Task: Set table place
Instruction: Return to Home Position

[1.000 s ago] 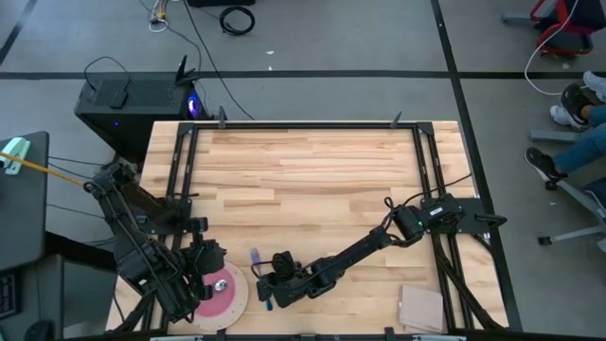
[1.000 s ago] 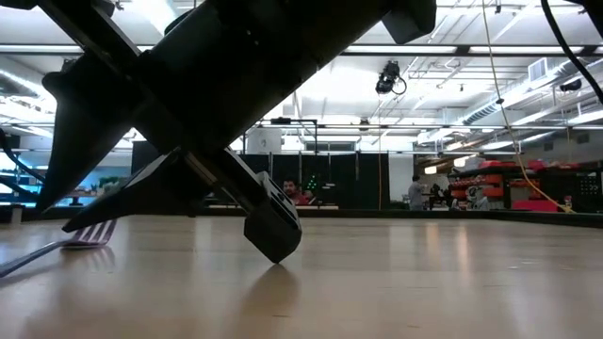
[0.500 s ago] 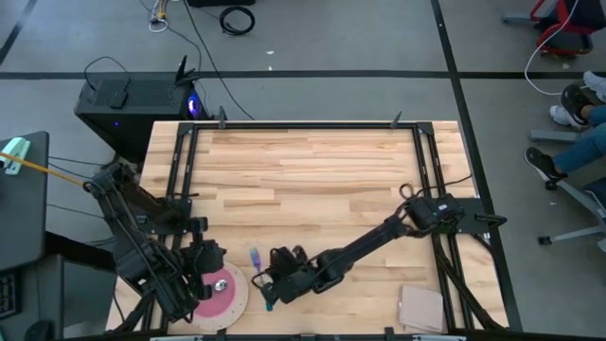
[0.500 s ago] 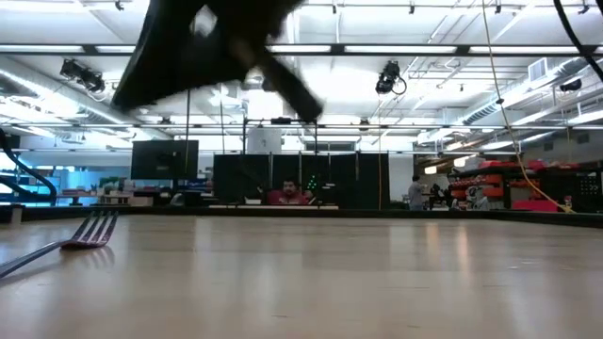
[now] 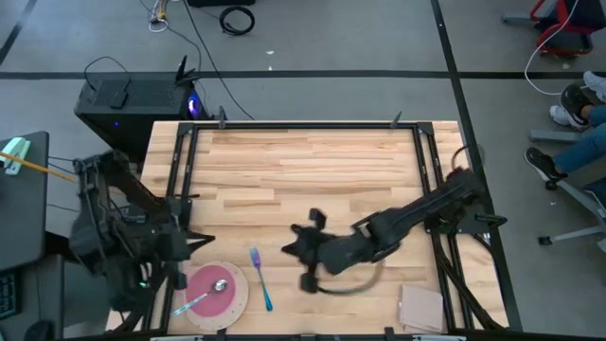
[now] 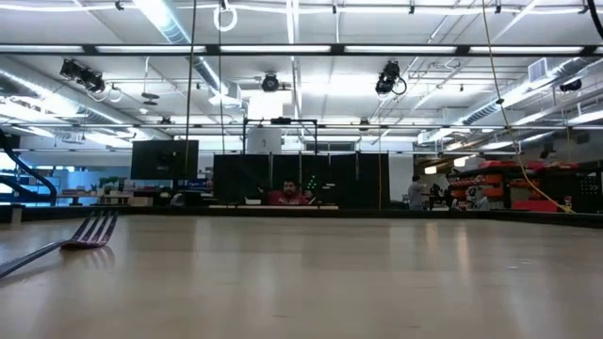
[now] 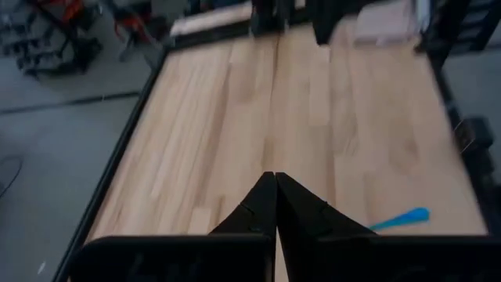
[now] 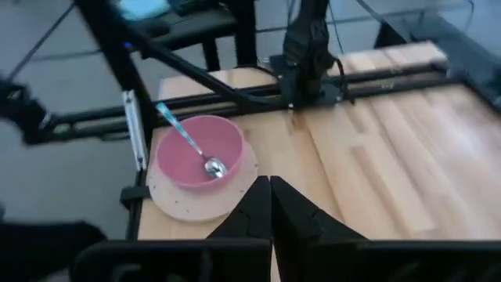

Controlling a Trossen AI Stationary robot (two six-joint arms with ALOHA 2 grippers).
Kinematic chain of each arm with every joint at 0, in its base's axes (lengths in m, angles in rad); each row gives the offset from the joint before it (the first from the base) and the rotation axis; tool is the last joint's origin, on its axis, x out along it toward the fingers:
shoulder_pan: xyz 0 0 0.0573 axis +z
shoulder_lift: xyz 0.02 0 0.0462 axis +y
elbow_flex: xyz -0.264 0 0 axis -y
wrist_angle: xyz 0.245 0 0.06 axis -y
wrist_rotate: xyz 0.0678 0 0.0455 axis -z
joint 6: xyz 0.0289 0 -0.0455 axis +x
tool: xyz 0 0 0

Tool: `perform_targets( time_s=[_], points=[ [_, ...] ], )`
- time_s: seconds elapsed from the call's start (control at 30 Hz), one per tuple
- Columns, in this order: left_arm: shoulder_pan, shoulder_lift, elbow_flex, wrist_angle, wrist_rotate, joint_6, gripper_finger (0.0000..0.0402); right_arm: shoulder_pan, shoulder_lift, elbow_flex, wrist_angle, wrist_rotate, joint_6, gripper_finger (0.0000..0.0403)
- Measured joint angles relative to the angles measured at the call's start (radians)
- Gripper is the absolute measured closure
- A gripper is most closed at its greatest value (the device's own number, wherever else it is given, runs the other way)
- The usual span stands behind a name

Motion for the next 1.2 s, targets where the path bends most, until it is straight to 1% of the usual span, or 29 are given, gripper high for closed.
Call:
perform_targets(
  time_s=[0.07,0.2,0.37,0.43,0.53,0.6,0.67,0.8,0.87,0.93,0.97,1.03,1.07,1.1,1.13,1.2],
  points=[
    [-0.024,-0.028,0.000,0.005,-0.030,0.003,0.0391,0.006,-0.050,0.000,-0.039,-0.022,-0.071,0.0400],
    [-0.049,-0.060,0.000,0.017,-0.077,0.032,0.0396,0.027,-0.142,0.000,-0.104,-0.101,-0.205,0.0399],
    [-0.058,-0.062,0.000,0.023,-0.098,0.094,0.0392,0.055,-0.234,0.000,-0.152,-0.243,-0.340,0.0399],
    [-0.056,-0.062,0.000,0.025,-0.100,0.111,0.0396,0.065,-0.266,0.000,-0.170,-0.264,-0.371,0.0399],
    [-0.035,-0.062,-0.004,0.031,-0.110,0.114,0.0396,0.072,-0.318,0.000,-0.202,-0.267,-0.392,0.0401],
    [-0.013,-0.071,-0.045,0.077,-0.117,0.133,0.0395,0.071,-0.351,0.000,-0.228,-0.266,-0.393,0.0400],
    [0.008,-0.087,-0.116,0.162,-0.117,0.180,0.0397,0.069,-0.386,-0.007,-0.237,-0.258,-0.396,0.0399],
    [0.073,-0.148,-0.256,0.398,-0.100,0.369,0.0396,0.070,-0.483,-0.079,-0.231,-0.229,-0.397,0.0401],
    [0.115,-0.187,-0.314,0.555,-0.062,0.503,0.0396,0.070,-0.546,-0.144,-0.215,-0.206,-0.378,0.0401],
    [0.166,-0.229,-0.371,0.753,0.034,0.670,0.0398,0.070,-0.619,-0.231,-0.174,-0.184,-0.359,0.0400],
    [0.198,-0.251,-0.399,0.860,0.112,0.764,0.0398,0.070,-0.657,-0.279,-0.147,-0.179,-0.352,0.0399],
    [0.268,-0.295,-0.451,1.027,0.314,0.932,0.0396,0.070,-0.734,-0.376,-0.070,-0.178,-0.351,0.0399],
    [0.307,-0.316,-0.471,1.081,0.405,0.983,0.0394,0.070,-0.772,-0.424,-0.030,-0.179,-0.352,0.0400],
    [0.345,-0.338,-0.488,1.121,0.473,1.011,0.0393,0.070,-0.808,-0.468,-0.001,-0.179,-0.355,0.0400],
    [0.384,-0.359,-0.501,1.144,0.511,1.029,0.0392,0.070,-0.844,-0.509,0.024,-0.179,-0.356,0.0401],
    [0.459,-0.400,-0.517,1.143,0.522,1.029,0.0394,0.070,-0.915,-0.578,0.067,-0.179,-0.354,0.0401]
  ],
)
